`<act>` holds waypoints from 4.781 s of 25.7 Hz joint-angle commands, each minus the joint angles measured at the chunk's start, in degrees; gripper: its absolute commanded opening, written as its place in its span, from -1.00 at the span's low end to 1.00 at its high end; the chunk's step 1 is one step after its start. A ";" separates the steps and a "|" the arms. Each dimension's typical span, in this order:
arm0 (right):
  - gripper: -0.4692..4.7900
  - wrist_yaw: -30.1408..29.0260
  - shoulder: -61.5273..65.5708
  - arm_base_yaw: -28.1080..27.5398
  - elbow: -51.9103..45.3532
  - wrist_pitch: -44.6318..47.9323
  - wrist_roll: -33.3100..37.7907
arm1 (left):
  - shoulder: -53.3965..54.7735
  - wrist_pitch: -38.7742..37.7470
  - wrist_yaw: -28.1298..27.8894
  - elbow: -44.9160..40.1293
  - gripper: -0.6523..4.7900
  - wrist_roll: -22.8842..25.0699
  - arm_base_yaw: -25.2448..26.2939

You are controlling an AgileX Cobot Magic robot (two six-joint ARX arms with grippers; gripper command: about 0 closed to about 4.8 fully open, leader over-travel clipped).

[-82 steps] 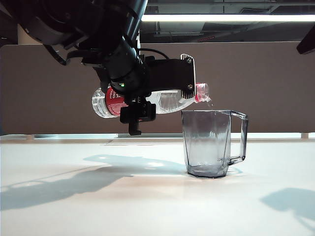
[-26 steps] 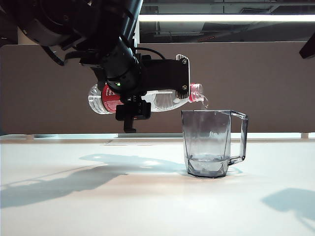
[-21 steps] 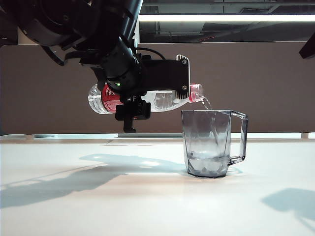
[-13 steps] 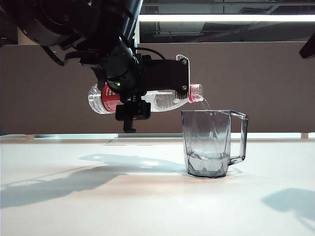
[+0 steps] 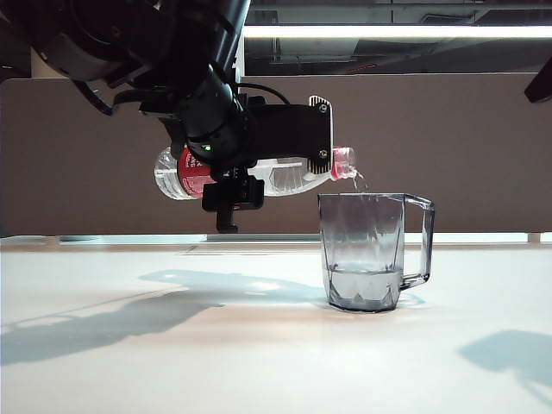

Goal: Pick up the mineral water bottle with the left hand on the table and pour water into the mug until it's half full.

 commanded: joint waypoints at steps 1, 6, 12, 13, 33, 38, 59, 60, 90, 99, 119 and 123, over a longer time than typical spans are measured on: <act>-0.84 -0.09 -0.11 0.07 0.15 1.16 -0.20 | -0.59 2.67 0.20 0.61 0.22 1.31 -0.04; -0.84 -0.09 -0.11 0.07 0.15 1.14 -0.20 | -0.59 2.67 0.20 0.61 0.22 1.31 -0.04; -0.84 -0.09 -0.11 0.07 0.15 1.14 -0.20 | -0.59 2.64 0.20 0.61 0.22 1.33 -0.04; -0.84 -0.09 -0.11 0.07 0.15 1.14 -0.20 | -0.59 2.67 0.20 0.61 0.22 1.33 -0.04; -0.84 -0.09 -0.11 0.07 0.15 1.14 -0.20 | -0.59 2.64 0.20 0.63 0.22 1.73 -0.02; -0.84 -0.09 -0.11 0.07 0.15 1.11 -0.20 | -0.59 2.64 0.20 0.63 0.22 2.69 -0.04; -0.84 -0.09 -0.13 0.04 0.15 1.14 -0.20 | -0.59 2.64 0.17 0.63 0.22 2.73 -0.04; -0.84 -0.09 -0.13 0.04 0.15 1.11 -0.20 | -0.59 2.64 0.15 0.63 0.22 2.73 -0.04; -0.84 -0.09 -0.11 0.04 0.15 1.11 -0.20 | -6.58 -0.13 3.17 0.39 0.22 -55.04 4.48; -0.84 -0.09 -0.13 0.04 0.15 1.14 -0.20 | -11.06 -5.42 24.20 0.11 0.22 -67.98 10.51; -0.84 -0.09 -0.11 0.04 0.15 0.72 -0.20 | -14.93 4.50 22.25 -10.60 0.22 -78.95 13.55; -0.84 -0.09 -0.11 0.04 0.15 0.74 -0.20 | -17.16 4.72 19.04 -13.49 0.22 -80.24 13.60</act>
